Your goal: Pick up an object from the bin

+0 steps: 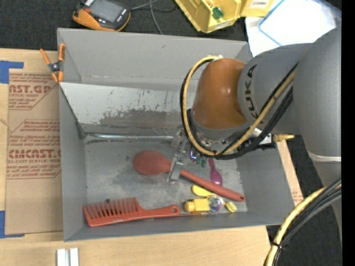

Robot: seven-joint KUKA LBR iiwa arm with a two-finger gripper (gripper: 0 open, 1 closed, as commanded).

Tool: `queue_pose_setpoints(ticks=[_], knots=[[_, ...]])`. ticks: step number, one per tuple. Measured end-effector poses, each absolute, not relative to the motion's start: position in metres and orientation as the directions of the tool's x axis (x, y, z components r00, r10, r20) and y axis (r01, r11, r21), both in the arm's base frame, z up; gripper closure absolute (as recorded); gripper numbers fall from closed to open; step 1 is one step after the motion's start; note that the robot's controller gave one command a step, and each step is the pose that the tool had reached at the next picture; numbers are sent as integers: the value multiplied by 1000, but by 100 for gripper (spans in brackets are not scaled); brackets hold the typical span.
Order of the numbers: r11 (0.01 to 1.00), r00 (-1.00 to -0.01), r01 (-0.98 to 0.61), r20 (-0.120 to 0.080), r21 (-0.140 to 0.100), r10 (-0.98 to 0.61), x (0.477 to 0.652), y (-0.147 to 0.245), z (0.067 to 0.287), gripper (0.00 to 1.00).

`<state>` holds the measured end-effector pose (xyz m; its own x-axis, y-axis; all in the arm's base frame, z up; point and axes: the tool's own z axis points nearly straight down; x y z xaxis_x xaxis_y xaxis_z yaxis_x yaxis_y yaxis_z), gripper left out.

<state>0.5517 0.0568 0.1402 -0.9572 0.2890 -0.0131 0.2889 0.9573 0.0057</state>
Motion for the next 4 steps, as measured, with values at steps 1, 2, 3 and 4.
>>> queue_pose_setpoints(ticks=[1, 2, 3, 4], knots=[[936, -936, 353, 3, 1, 353, 574, 66, 99, 0], [866, -866, 500, -11, 10, 500, 577, 80, 69, 0], [895, -895, 446, 4, 0, 446, 567, 77, 69, 100], [895, -895, 446, 4, 0, 446, 567, 77, 68, 100]])
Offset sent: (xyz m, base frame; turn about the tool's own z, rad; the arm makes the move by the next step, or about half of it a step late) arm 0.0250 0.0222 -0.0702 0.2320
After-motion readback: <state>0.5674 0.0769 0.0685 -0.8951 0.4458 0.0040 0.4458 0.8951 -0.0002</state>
